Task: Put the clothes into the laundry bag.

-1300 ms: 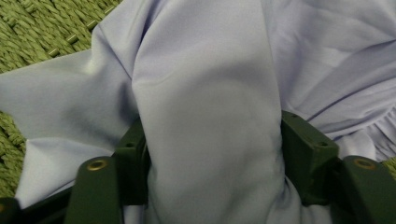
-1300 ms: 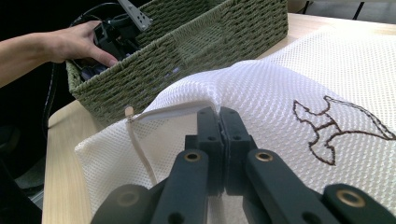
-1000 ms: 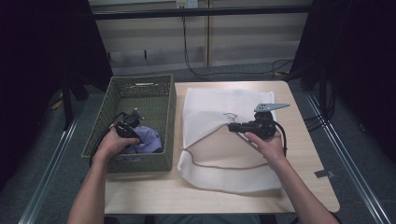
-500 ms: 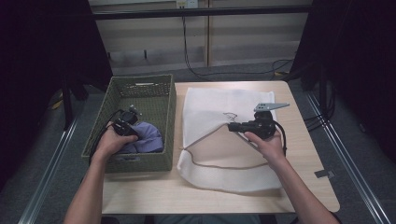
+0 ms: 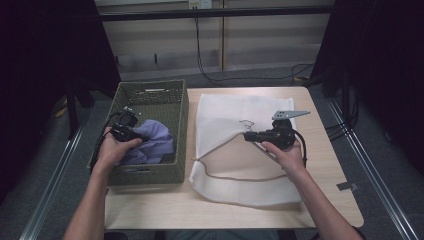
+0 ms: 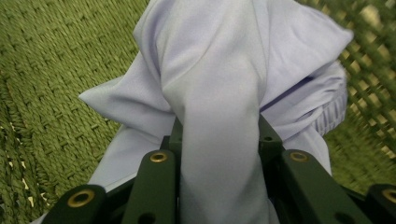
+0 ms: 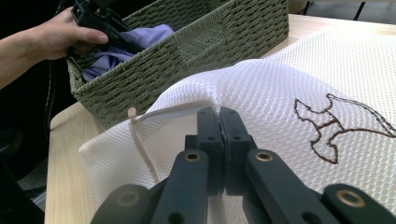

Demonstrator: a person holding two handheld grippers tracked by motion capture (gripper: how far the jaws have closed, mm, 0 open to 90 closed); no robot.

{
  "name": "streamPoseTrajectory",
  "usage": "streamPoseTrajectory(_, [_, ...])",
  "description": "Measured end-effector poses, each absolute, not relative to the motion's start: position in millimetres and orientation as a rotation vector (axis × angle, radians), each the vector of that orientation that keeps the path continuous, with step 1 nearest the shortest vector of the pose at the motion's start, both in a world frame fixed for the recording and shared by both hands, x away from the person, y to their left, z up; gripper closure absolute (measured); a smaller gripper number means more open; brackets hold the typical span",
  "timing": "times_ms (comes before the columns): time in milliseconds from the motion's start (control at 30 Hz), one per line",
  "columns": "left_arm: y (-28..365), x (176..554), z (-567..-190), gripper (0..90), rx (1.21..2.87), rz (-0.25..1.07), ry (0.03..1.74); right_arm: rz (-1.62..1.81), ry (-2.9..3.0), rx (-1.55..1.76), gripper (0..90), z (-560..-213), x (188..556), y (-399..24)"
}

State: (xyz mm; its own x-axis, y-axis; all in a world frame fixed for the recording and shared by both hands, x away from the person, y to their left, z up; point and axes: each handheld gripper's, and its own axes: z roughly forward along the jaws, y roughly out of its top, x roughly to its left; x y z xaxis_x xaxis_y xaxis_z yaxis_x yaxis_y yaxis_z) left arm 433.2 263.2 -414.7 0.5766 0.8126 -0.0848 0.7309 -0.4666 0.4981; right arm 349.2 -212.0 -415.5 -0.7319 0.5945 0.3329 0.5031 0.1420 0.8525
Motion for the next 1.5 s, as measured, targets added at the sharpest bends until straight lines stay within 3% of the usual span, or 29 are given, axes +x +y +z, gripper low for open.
streamPoseTrajectory(833, [276.0, 405.4, -372.7, 68.7, 1.985, 0.371, 1.134, 1.664, 2.315, 1.11, 89.2, -415.7, 349.2, -210.7])
streamPoseTrajectory(1500, [278.7, 380.0, -354.0, 68.7, 1.86, 0.49, 1.005, 1.658, 2.324, 1.1, 89.3, -416.4, 348.4, -210.4])
